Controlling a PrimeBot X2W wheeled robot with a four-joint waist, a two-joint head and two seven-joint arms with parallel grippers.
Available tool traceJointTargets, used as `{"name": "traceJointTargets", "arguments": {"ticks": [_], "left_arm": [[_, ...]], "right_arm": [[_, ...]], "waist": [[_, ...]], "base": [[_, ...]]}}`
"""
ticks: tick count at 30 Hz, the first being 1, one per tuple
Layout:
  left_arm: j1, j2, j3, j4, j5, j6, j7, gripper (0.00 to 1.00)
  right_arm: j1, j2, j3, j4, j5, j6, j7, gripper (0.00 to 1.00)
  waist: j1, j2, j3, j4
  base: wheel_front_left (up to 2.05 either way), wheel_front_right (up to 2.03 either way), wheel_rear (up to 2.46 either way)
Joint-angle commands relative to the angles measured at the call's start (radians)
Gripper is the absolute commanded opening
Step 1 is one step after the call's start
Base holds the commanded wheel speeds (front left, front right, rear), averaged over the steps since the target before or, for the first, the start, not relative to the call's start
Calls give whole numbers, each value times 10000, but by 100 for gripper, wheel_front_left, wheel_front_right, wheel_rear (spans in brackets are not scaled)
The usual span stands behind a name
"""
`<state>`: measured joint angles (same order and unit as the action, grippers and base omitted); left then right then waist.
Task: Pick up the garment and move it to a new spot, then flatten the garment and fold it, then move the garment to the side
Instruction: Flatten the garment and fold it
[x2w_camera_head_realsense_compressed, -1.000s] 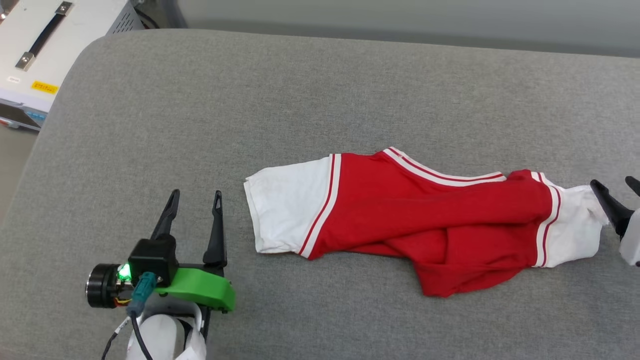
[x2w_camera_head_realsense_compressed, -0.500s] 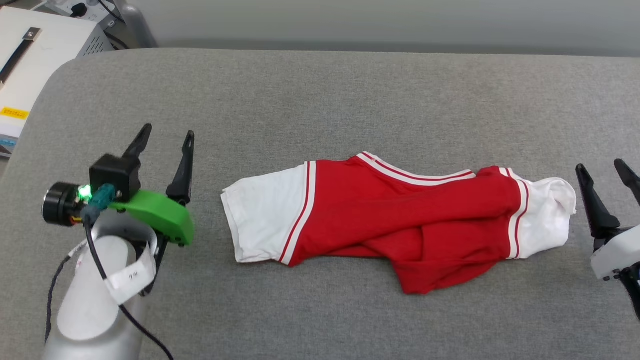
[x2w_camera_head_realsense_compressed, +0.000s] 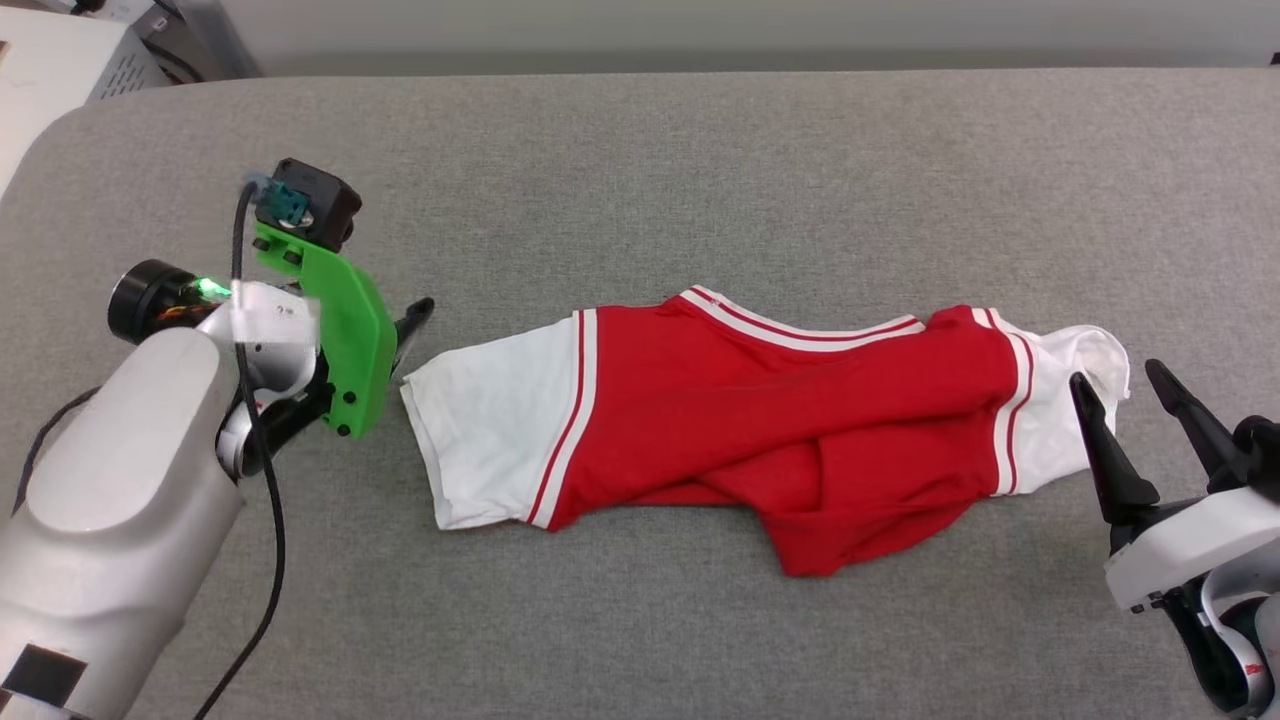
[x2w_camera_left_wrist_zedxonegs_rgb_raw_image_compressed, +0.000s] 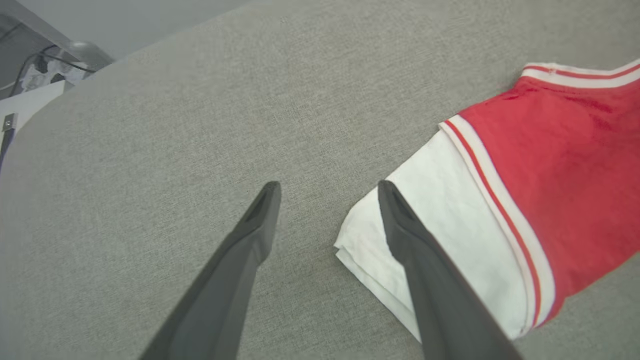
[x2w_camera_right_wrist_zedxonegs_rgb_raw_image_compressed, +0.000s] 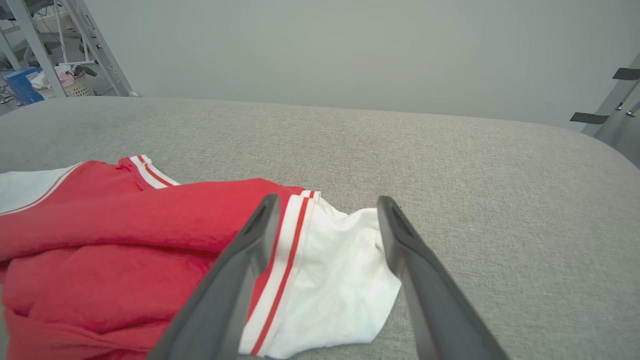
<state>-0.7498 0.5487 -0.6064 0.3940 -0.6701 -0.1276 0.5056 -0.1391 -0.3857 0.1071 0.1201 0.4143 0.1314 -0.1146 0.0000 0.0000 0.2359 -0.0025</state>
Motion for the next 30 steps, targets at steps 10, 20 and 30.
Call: {"name": "traceJointTargets", "arguments": {"ticks": [10, 20, 30], "left_arm": [[-935, 632, -2057, 665, -1630, -30, 1684, 100], [-995, 614, -3839, 1858, -1958, -30, 1231, 0], [-2136, 985, -3470, 2433, -1958, -30, -1055, 0]], "right_arm": [[-67, 159, 87, -263, -172, -7, 181, 100], [-162, 259, 177, -27, -85, -7, 68, 100], [27, 365, 58, 142, -50, -7, -82, 100]], "waist": [[0, 0, 735, -614], [0, 0, 995, -831], [0, 0, 650, -719]], "base": [[0, 0, 0], [0, 0, 0], [0, 0, 0]]}}
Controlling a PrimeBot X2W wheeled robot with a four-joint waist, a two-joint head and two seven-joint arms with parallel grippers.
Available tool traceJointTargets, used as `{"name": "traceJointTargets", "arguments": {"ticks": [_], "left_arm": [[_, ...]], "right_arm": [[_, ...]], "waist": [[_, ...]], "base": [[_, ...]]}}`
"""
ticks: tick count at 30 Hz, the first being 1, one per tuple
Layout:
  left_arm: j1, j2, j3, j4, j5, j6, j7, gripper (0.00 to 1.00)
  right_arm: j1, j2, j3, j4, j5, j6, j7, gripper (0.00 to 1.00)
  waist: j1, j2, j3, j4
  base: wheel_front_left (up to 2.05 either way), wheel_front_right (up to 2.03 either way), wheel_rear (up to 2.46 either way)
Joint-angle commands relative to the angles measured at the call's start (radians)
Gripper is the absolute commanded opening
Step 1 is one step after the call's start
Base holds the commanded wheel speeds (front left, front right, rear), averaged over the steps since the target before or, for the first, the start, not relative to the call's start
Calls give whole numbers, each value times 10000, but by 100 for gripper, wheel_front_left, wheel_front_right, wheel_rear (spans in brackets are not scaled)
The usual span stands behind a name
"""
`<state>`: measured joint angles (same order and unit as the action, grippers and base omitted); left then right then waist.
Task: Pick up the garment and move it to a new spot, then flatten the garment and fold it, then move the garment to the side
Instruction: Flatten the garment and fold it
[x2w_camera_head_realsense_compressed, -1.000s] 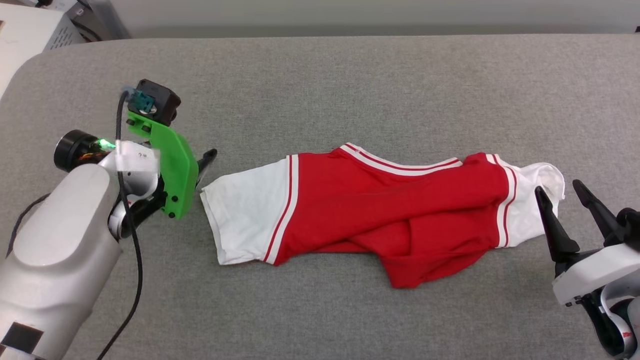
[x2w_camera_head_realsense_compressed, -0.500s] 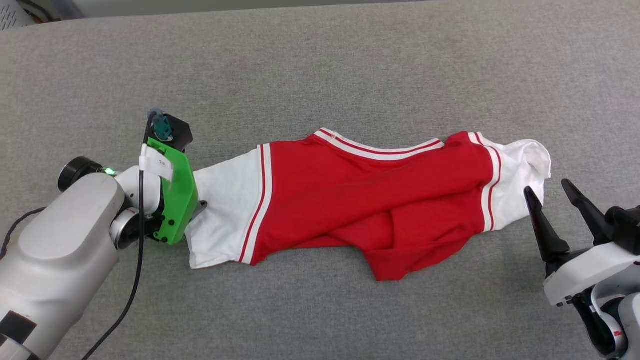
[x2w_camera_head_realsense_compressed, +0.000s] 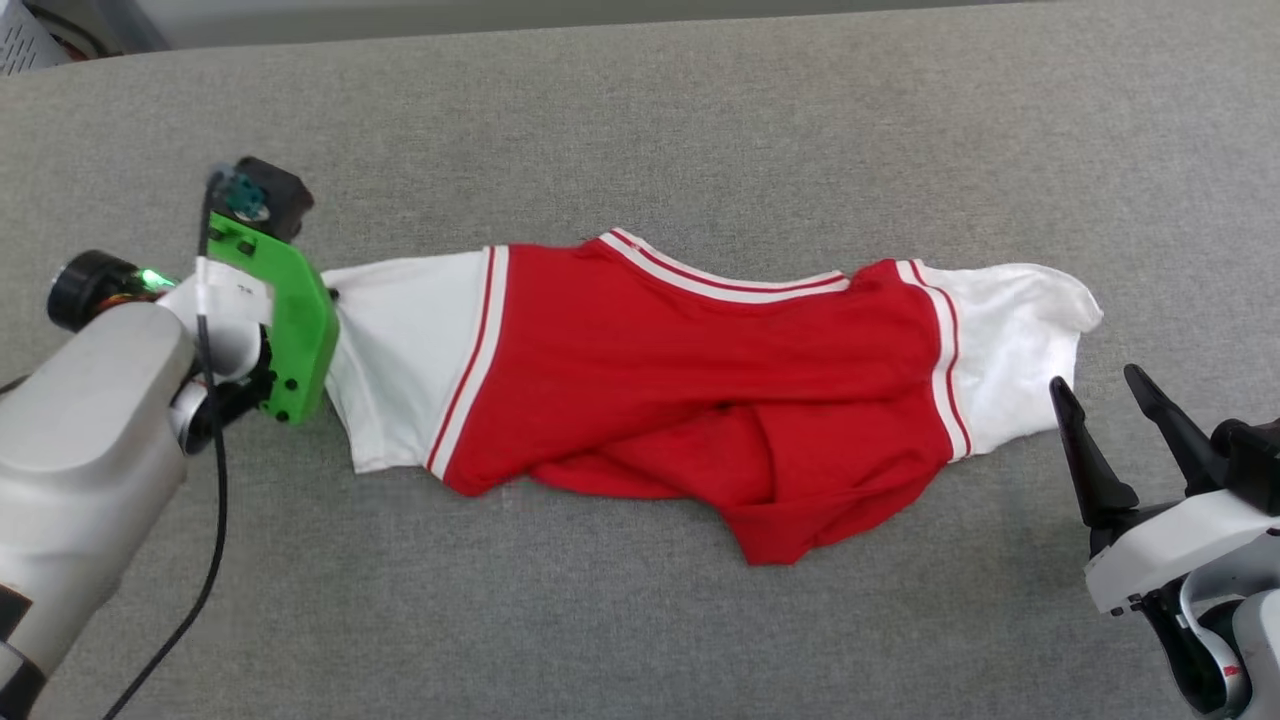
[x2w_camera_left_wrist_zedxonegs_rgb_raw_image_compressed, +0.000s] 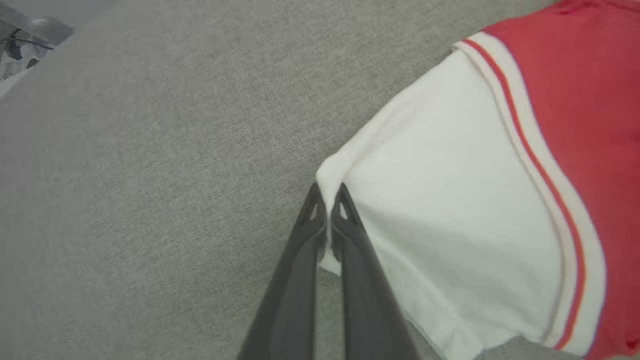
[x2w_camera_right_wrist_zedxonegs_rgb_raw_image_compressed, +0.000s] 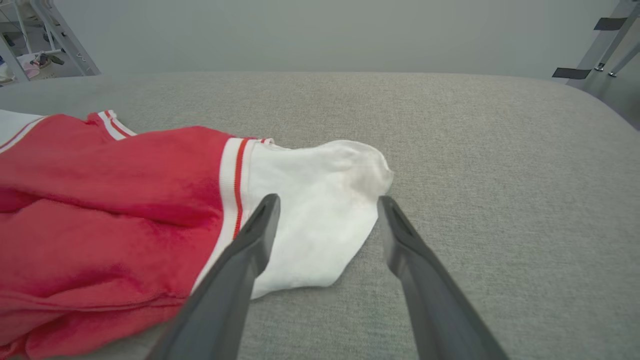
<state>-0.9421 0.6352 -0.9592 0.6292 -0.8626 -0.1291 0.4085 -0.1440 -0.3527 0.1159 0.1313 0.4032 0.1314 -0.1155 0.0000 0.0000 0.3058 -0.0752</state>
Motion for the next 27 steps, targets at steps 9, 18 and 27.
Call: {"name": "traceJointTargets", "arguments": {"ticks": [9, 18, 27], "left_arm": [[35, 432, 179, 1487, 101, 105, -1074, 0], [419, -101, 223, 2777, -127, 63, -2042, 0], [353, -483, 465, 3173, 314, 468, -5089, 100]], "right_arm": [[206, 120, -171, 105, 105, -7, -125, 100], [69, 32, -239, 27, 79, -7, -40, 100], [-251, -419, -270, -78, 121, -7, 132, 100]], "waist": [[0, 0, -95, -162], [0, 0, -14, -163], [0, 0, -623, 139]], "base": [[0, 0, 0], [0, 0, 0], [0, 0, 0]]}}
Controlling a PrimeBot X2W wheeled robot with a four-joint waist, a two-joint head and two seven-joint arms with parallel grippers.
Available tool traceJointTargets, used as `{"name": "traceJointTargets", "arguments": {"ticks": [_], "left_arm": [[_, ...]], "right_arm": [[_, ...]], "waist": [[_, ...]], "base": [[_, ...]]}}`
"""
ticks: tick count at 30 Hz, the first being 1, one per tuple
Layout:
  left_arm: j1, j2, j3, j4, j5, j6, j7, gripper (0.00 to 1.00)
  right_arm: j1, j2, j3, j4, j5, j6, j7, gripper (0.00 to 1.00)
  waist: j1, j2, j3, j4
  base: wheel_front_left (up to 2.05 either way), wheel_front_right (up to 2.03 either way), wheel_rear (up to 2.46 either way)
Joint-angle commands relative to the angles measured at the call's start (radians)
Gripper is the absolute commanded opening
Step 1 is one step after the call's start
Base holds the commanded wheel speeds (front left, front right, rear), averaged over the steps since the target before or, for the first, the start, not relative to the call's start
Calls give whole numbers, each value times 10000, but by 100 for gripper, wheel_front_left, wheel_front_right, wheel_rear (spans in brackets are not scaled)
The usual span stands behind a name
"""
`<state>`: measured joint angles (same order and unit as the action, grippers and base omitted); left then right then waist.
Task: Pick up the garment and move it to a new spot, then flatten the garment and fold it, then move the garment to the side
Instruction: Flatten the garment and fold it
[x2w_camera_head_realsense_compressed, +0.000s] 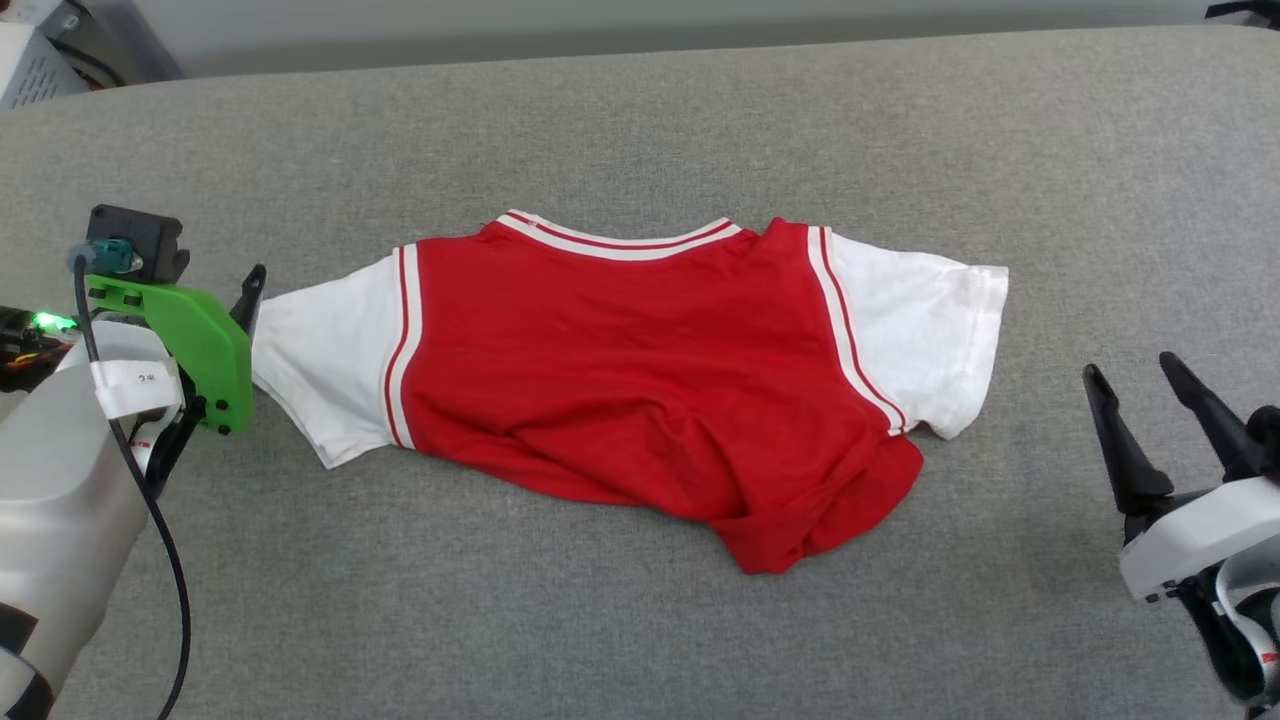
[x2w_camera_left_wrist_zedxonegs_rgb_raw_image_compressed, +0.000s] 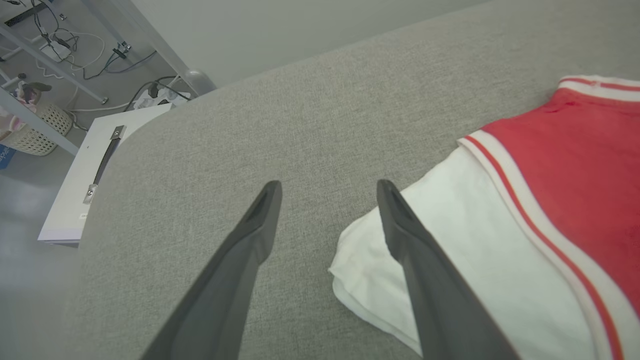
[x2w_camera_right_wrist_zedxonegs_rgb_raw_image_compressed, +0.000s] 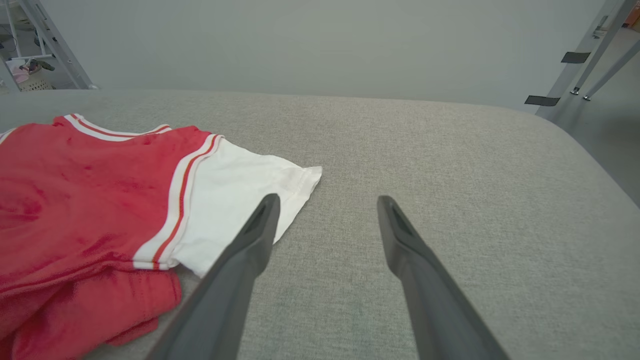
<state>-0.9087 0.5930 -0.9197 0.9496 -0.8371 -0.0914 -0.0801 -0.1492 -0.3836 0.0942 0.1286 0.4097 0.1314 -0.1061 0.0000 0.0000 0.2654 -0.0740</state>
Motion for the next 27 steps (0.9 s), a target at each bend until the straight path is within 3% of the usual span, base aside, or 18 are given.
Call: {"name": "traceJointTargets", "arguments": {"ticks": [1, 4, 9, 16, 22, 27], "left_arm": [[67, -97, 121, -91, 97, 190, -612, 100], [295, -216, 469, -557, 147, 669, -1610, 100], [931, -245, 1706, -2901, 904, 1904, -1809, 100], [3293, -506, 3757, -6645, 2837, 3442, -1815, 100], [4859, -1338, 4911, -8130, 3941, 3911, -1816, 100], [5670, -2016, 5670, -8483, 4495, 3806, -1816, 100]], "right_arm": [[-282, -227, -84, -66, 65, -7, 71, 100], [-693, -675, -183, -185, 175, -7, 291, 100], [-1585, -1638, -60, -275, 649, -7, 1318, 100], [-2854, -2988, 1175, -438, 2076, -7, 4792, 100], [-3866, -3531, 1842, 185, 3246, -7, 7982, 100], [-4665, -3504, 2137, 1049, 3414, -7, 9466, 100]], "waist": [[0, 0, -293, 176], [0, 0, -486, 358], [0, 0, -562, 752], [0, 0, -351, 1232], [0, 0, 37, 1583], [0, 0, 426, 1859]], "base": [[0, 0, 0], [0, 0, 0], [0, 0, 0], [0, 0, 0], [0, 0, 0], [0, 0, 0]]}}
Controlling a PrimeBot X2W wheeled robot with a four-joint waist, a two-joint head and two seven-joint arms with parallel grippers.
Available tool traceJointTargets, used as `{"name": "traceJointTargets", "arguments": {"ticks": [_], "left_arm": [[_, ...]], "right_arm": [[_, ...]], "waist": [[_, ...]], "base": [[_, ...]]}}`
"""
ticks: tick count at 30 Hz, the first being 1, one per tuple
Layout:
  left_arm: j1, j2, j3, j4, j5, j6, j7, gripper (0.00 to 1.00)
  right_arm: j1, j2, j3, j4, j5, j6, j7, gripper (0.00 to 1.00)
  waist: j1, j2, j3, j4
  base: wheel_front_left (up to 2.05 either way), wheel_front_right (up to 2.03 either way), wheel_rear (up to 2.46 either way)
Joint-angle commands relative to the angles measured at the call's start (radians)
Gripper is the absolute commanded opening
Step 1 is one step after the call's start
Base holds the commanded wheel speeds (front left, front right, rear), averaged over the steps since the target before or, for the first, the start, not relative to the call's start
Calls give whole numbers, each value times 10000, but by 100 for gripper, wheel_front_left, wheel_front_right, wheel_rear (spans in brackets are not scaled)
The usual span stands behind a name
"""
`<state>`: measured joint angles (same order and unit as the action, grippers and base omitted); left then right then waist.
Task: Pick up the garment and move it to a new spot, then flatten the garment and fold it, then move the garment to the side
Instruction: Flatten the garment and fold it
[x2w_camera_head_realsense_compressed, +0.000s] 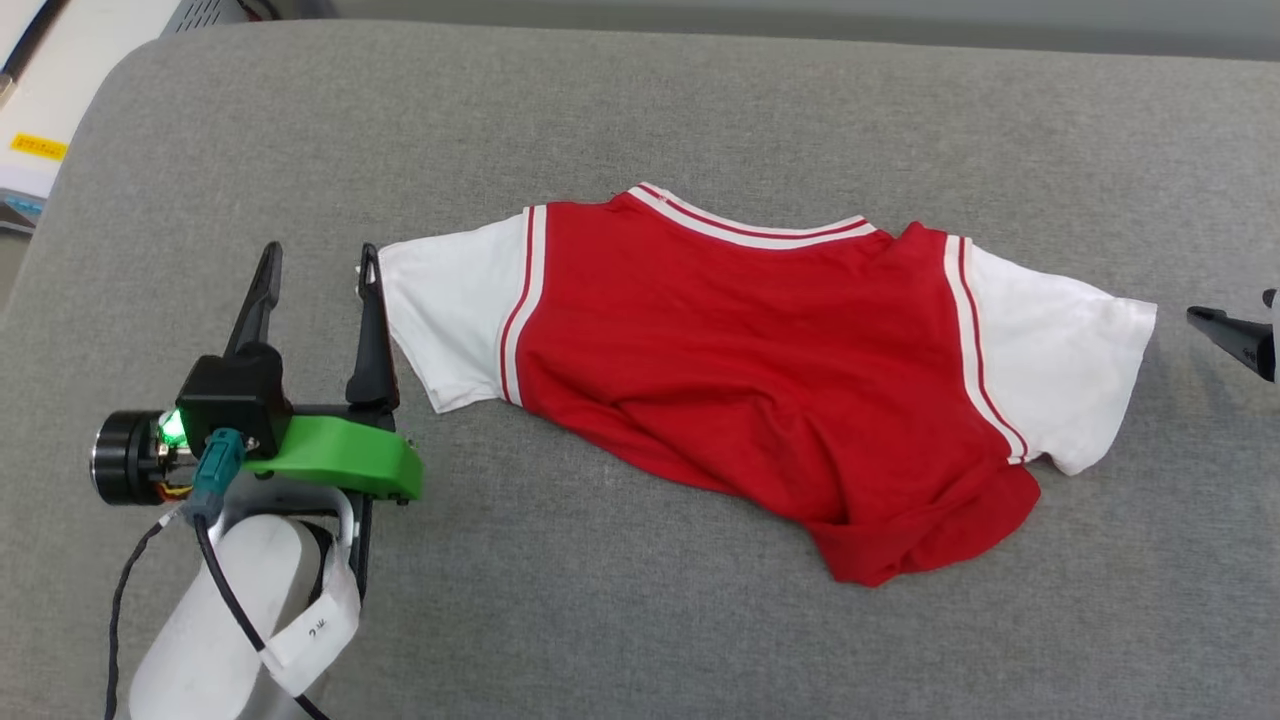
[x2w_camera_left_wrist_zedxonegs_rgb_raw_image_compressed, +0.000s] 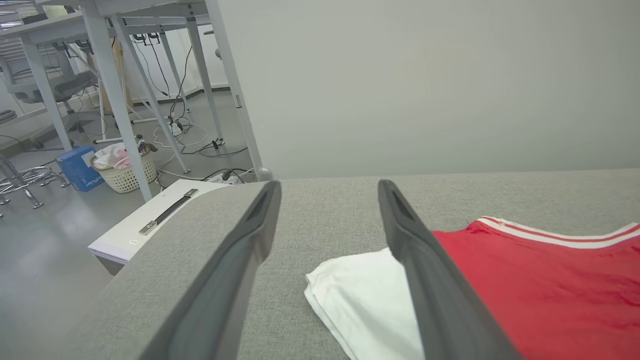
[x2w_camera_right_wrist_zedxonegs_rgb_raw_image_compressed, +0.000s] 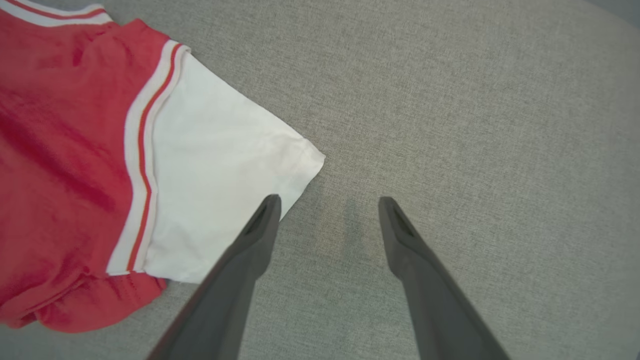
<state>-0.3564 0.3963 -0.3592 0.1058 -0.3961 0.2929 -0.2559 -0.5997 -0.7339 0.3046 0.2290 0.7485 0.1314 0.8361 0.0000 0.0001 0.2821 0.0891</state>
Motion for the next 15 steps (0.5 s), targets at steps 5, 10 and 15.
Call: {"name": "traceJointTargets", "arguments": {"ticks": [5, 10, 15], "left_arm": [[607, -632, 703, -67, 563, -399, -58, 100], [652, -1097, 1259, 41, 976, -890, -58, 100], [550, -1414, 1775, 176, 1342, -1298, -58, 100]], "right_arm": [[-816, 286, 319, 770, -122, -7, 408, 100], [-1120, 572, 785, 1470, -252, -7, 293, 100], [-914, 670, 1535, 2136, -246, -7, 177, 100]], "waist": [[0, -1, 716, 482], [0, -1, 1150, 649], [0, -1, 1328, 702]], "base": [[0, 0, 0], [0, 0, 0], [0, 0, 0]]}}
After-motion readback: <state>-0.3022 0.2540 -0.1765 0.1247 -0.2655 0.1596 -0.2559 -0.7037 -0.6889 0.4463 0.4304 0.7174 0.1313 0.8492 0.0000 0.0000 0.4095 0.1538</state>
